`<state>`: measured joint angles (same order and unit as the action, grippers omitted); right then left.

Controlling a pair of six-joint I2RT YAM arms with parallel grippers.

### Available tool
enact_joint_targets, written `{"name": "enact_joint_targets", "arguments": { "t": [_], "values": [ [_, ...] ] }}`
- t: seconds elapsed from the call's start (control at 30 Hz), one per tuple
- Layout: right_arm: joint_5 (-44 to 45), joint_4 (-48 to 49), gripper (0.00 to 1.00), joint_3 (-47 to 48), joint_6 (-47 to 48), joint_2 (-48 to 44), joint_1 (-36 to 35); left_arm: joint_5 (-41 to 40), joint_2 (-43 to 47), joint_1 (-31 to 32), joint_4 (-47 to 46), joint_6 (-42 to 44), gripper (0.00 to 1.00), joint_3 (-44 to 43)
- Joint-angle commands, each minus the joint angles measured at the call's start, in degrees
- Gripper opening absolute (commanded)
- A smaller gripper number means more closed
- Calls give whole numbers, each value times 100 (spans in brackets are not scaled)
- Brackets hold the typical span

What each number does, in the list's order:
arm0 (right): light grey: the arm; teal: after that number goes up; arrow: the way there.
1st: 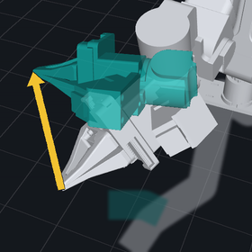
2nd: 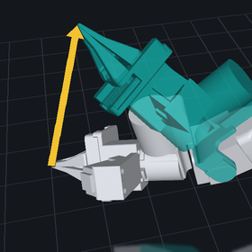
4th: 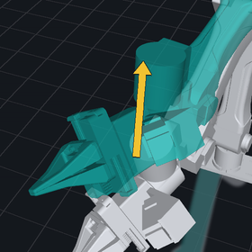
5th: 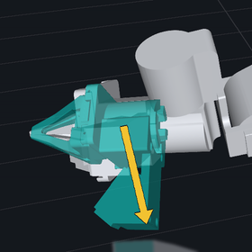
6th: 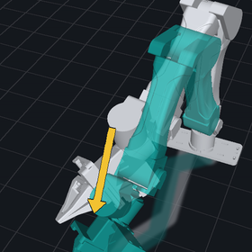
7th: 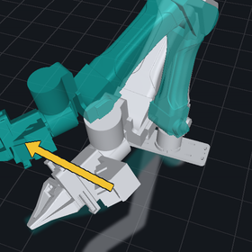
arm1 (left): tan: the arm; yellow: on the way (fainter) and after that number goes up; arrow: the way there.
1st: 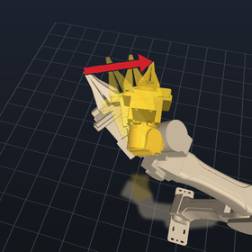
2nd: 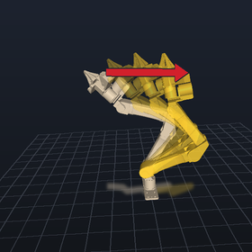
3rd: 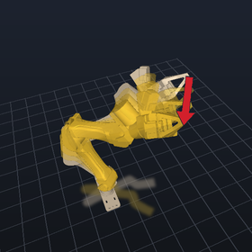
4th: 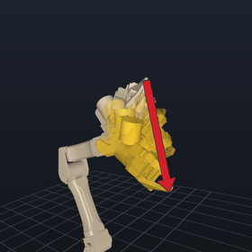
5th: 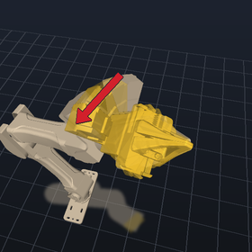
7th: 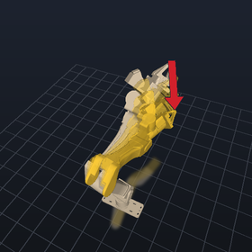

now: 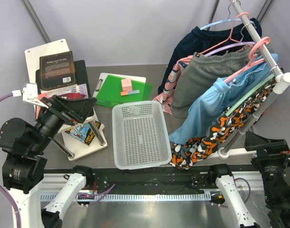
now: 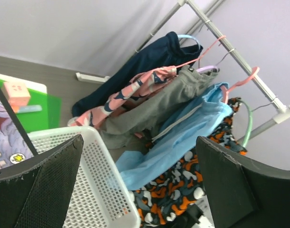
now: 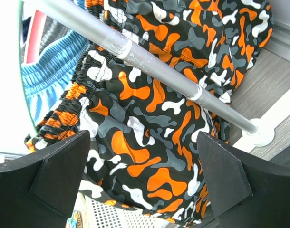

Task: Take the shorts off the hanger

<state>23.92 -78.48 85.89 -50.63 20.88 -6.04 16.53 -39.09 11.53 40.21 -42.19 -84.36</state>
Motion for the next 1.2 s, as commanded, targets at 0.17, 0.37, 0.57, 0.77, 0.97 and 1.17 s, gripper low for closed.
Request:
{"name": "enact_joint_targets", "arguments": {
  "t": [0.17, 0.37, 0.57, 0.77, 0.97, 1.17],
  "values": [
    [-476, 341, 100, 227, 669, 83, -81, 860, -63, -28, -1182, -1230, 100, 482],
    [-345, 667, 100, -316, -200, 38, -704, 842, -651, -28, -496, -466, 100, -265],
    [-265, 685, 100, -660, -1019, 3, -1390, 1360, -1082, -11, -1023, -553, 100, -292],
    [-283, 439, 100, -749, -1107, 109, -1558, 503, -1767, 1147, -1032, -115, 100, -617],
    [-318, 324, 100, -968, -1344, 100, -1725, -1432, -3057, 3889, -778, 703, 100, -1450],
    [-248, 850, 100, -1038, -1177, -417, -1821, -2445, -4535, 5131, 347, 1643, 100, -3357]
  ]
}}
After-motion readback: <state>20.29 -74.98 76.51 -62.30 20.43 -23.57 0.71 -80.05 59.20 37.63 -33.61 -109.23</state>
